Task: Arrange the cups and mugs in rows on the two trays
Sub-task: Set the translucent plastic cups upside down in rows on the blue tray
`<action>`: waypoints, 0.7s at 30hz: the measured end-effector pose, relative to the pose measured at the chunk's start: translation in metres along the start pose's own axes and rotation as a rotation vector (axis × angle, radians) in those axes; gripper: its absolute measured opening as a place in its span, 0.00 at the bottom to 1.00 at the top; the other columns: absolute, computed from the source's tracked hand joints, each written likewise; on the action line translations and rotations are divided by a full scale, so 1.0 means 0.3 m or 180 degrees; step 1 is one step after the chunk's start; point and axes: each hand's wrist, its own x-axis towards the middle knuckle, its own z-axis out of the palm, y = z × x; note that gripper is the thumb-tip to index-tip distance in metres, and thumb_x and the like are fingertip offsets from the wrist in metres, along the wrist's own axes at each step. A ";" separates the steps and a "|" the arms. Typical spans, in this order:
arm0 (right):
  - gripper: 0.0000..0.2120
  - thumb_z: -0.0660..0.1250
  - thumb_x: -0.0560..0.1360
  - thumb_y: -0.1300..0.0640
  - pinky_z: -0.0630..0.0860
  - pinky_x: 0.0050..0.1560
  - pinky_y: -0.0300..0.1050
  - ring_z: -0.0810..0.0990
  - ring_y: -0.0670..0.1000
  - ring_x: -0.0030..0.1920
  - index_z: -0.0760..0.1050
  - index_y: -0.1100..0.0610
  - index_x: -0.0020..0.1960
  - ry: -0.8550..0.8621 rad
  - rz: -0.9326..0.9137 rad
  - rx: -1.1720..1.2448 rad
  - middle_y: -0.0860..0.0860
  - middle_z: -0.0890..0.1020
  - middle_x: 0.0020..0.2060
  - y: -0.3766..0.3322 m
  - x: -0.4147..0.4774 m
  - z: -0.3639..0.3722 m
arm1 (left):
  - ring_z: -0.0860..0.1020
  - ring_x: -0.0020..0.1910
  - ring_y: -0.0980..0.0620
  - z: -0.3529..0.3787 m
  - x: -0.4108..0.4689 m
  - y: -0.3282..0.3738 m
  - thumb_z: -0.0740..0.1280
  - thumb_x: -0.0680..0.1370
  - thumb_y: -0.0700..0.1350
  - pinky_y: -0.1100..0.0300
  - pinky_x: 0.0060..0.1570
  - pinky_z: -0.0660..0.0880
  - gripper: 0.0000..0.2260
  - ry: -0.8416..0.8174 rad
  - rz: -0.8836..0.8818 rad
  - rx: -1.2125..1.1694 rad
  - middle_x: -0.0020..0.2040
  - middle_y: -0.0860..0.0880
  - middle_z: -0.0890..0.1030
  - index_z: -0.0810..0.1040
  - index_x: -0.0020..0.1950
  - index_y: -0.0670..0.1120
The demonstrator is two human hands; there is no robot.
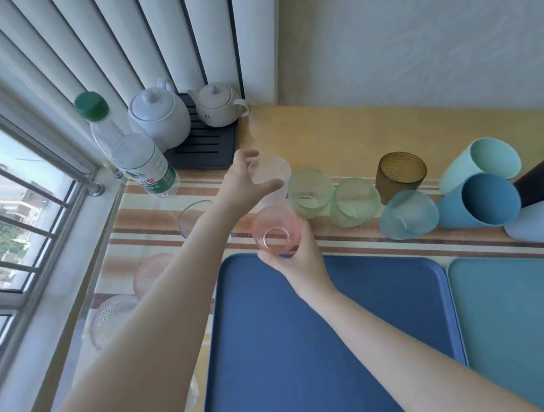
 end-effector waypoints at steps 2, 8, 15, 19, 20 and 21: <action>0.29 0.75 0.66 0.57 0.70 0.52 0.30 0.74 0.44 0.53 0.65 0.48 0.62 0.0061 -0.0057 -0.0036 0.45 0.75 0.56 0.000 -0.021 -0.020 | 0.67 0.67 0.47 0.009 0.009 0.004 0.73 0.70 0.50 0.59 0.58 0.63 0.36 -0.0054 -0.0060 -0.0033 0.69 0.46 0.67 0.58 0.72 0.48; 0.30 0.76 0.66 0.58 0.66 0.53 0.24 0.72 0.36 0.57 0.66 0.45 0.62 0.0071 -0.0043 0.0046 0.39 0.75 0.56 -0.012 -0.136 -0.107 | 0.67 0.66 0.49 0.039 0.021 0.004 0.76 0.66 0.52 0.58 0.59 0.63 0.38 -0.0257 -0.0042 0.0165 0.68 0.47 0.67 0.61 0.71 0.51; 0.30 0.77 0.65 0.58 0.70 0.58 0.39 0.74 0.41 0.59 0.68 0.43 0.61 0.0010 0.0193 0.0034 0.39 0.77 0.57 0.050 -0.277 -0.197 | 0.68 0.61 0.54 -0.027 -0.070 0.009 0.76 0.66 0.49 0.60 0.56 0.63 0.34 0.0127 0.0145 0.0193 0.65 0.49 0.69 0.65 0.68 0.52; 0.30 0.77 0.65 0.57 0.70 0.58 0.39 0.74 0.41 0.59 0.68 0.43 0.61 -0.0026 0.0276 -0.0006 0.39 0.77 0.57 0.065 -0.305 -0.213 | 0.67 0.54 0.60 -0.067 -0.276 0.022 0.75 0.66 0.46 0.70 0.53 0.62 0.30 0.0314 0.0351 0.0452 0.57 0.53 0.70 0.68 0.65 0.53; 0.30 0.77 0.65 0.57 0.69 0.58 0.39 0.74 0.41 0.59 0.68 0.44 0.62 -0.0041 0.0294 0.0004 0.39 0.77 0.57 0.066 -0.308 -0.214 | 0.67 0.51 0.62 -0.062 -0.336 0.011 0.75 0.65 0.45 0.71 0.52 0.63 0.30 0.0246 0.0413 0.0510 0.56 0.54 0.70 0.68 0.64 0.53; 0.30 0.77 0.65 0.58 0.69 0.58 0.39 0.74 0.40 0.59 0.68 0.44 0.62 -0.0056 0.0307 0.0017 0.38 0.77 0.56 0.067 -0.309 -0.214 | 0.67 0.50 0.62 -0.053 -0.391 -0.002 0.75 0.64 0.45 0.69 0.52 0.65 0.30 0.0153 0.0452 0.0544 0.55 0.54 0.70 0.68 0.64 0.53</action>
